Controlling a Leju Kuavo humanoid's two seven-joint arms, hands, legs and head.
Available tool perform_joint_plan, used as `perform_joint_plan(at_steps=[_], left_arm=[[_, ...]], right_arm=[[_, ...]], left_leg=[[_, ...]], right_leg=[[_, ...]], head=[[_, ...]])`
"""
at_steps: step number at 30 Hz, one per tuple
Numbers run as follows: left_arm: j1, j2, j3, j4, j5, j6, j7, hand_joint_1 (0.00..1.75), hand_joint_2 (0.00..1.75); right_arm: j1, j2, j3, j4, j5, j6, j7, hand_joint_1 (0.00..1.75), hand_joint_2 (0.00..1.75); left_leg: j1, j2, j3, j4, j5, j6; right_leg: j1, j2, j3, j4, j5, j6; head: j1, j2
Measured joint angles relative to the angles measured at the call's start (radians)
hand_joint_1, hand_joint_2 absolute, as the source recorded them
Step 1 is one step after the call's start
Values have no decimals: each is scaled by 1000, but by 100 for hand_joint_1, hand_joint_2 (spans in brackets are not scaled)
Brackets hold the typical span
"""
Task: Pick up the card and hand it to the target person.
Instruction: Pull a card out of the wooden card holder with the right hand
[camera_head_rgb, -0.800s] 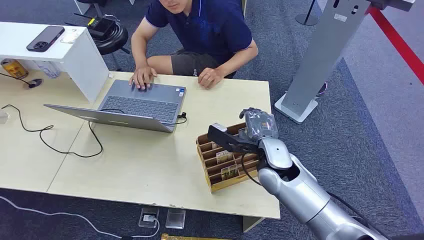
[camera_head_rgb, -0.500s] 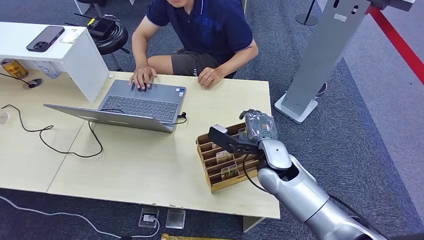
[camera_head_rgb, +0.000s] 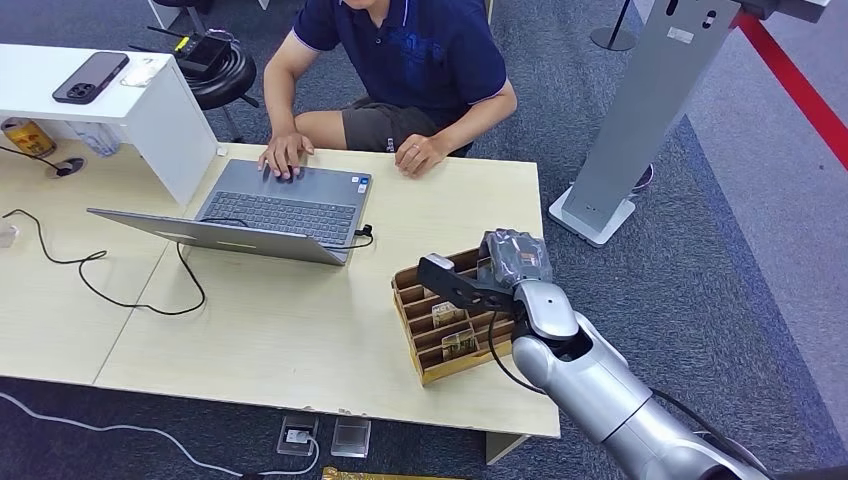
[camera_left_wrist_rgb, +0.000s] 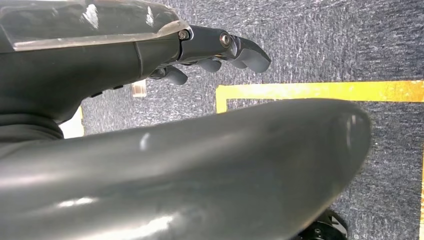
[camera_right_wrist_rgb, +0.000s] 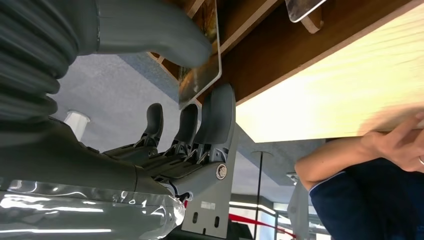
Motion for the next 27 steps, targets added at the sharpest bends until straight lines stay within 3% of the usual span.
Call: perform_joint_plan(at_steps=[7, 11, 16, 27], left_arm=[[0, 0, 0, 0, 0, 0, 0, 0, 0], [0, 0, 0, 0, 2, -1, -2, 0, 0], [0, 0, 0, 0, 8, 0, -5, 0, 0], [0, 0, 0, 0, 37, 8, -29, 0, 0]], right_arm=[[0, 0, 0, 14, -8, -2, 0, 105, 175], [0, 0, 0, 20, -10, -2, 0, 130, 175], [0, 0, 0, 24, -11, -4, -4, 145, 175], [-2, 4, 0, 29, -11, -15, -16, 150, 175]], left_leg=[[0, 0, 0, 0, 0, 0], [0, 0, 0, 0, 0, 0], [0, 0, 0, 0, 0, 0], [0, 0, 1, 0, 1, 0]], right_leg=[[0, 0, 0, 0, 0, 0], [0, 0, 0, 0, 0, 0], [0, 0, 0, 0, 0, 0], [0, 0, 0, 0, 1, 0]], head=[[1, 0], [0, 0], [0, 0], [1, 0]])
